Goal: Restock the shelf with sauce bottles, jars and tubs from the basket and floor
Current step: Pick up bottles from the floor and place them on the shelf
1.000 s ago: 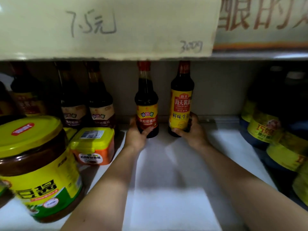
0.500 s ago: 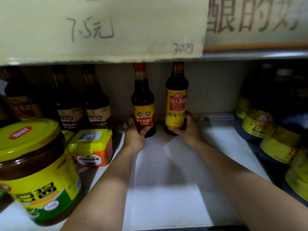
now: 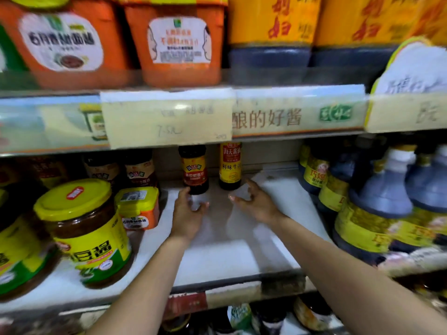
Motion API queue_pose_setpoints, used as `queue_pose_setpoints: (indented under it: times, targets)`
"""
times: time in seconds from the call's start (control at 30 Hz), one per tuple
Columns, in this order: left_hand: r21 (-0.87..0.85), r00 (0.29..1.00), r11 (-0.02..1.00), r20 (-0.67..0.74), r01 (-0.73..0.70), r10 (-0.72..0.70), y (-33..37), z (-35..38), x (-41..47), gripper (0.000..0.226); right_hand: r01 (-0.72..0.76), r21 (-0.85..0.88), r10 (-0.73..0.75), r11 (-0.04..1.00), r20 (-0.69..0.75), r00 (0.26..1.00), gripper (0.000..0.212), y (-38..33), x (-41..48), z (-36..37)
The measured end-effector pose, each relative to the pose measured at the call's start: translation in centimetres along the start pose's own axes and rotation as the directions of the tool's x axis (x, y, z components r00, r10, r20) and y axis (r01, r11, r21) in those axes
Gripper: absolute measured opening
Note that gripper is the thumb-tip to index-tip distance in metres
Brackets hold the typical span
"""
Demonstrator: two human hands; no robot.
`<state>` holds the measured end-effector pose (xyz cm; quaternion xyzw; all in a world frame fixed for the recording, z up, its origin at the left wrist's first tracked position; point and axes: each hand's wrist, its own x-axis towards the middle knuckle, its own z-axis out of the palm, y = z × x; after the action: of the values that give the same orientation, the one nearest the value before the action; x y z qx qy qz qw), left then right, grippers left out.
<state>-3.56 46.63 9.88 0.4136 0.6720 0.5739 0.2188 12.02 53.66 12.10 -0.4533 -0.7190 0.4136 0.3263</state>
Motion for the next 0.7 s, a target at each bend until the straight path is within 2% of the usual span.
queue_pose_setpoints:
  times: [0.07, 0.17, 0.23, 0.33, 0.57, 0.7]
  targets:
    - [-0.014, 1.000, 1.000, 0.016, 0.021, -0.020, 0.6, -0.3, -1.8, 0.052, -0.001, 0.057, 0.004, 0.998, -0.047, 0.999, 0.073, -0.7, -2.4, -0.4]
    - [-0.014, 0.998, 0.999, 0.046, -0.049, 0.049, 1.8, -0.7, -4.2, 0.038, 0.011, 0.120, -0.002, 0.993, -0.072, 0.997, 0.062, -1.2, -6.5, -1.6]
    - [-0.044, 0.994, 0.995, 0.067, -0.088, 0.091, 3.4, -1.0, -6.4, 0.035, 0.056, 0.147, -0.040, 0.988, -0.105, 0.994, 0.051, -1.0, -9.4, -2.5]
    - [-0.057, 0.978, 0.987, 0.139, -0.149, 0.156, 5.4, -1.0, -10.0, 0.027, 0.058, 0.231, -0.021, 0.971, -0.157, 0.987, 0.035, -0.2, -13.6, -4.1]
    - [-0.112, 0.944, 0.978, 0.263, -0.176, 0.199, 7.5, 2.1, -16.7, 0.021, 0.068, 0.291, -0.009, 0.954, -0.199, 0.980, 0.037, 0.8, -20.2, -8.5]
    - [-0.119, 0.869, 0.977, 0.447, -0.180, 0.214, 7.1, 5.9, -22.2, 0.031, 0.026, 0.234, 0.038, 0.972, -0.265, 0.963, 0.039, 4.7, -25.8, -11.9]
